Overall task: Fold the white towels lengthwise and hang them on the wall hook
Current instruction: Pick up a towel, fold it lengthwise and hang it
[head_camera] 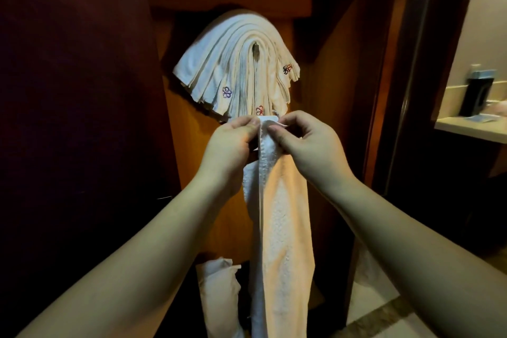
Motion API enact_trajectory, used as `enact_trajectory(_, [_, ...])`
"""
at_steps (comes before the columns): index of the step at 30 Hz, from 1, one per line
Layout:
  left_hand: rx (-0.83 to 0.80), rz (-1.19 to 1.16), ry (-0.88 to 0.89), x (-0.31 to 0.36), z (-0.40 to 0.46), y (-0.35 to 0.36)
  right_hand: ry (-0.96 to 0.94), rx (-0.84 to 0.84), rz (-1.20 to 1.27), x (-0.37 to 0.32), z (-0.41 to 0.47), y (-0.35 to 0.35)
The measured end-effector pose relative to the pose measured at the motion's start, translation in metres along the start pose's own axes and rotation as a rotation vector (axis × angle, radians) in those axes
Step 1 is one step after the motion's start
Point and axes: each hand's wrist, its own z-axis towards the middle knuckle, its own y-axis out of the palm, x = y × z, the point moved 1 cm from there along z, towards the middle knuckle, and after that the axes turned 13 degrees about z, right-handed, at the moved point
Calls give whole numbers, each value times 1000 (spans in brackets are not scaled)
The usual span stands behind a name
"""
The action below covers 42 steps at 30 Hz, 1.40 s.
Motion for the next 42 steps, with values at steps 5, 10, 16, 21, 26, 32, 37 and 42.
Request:
enact_trajectory(5, [-67,134,104,-1,-5,5,67,27,36,0,3,-7])
enact_trajectory(10, [-80,309,153,-10,-7,3,238,-89,27,-4,10,-16])
enact_trajectory(16, [-79,354,91,-15,-1,-5,448,-515,-258,2,25,-47])
enact_trajectory(21, [-62,311,62,-17,1,-14,739,-840,-503,37,11,-65])
enact_trajectory(26, [-24,376,41,-26,1,-37,863,-880,-572,67,-10,-90])
enact_trajectory(32, [80,357,73,-38,1,-62,321,-471,-574,34,2,-113])
enact_trajectory(37, [130,354,122,-49,-7,-57,186,-121,-351,60,-24,-96])
enact_trajectory(42, [185,283,164,-53,-13,-42,102,157,-176,67,-38,-84])
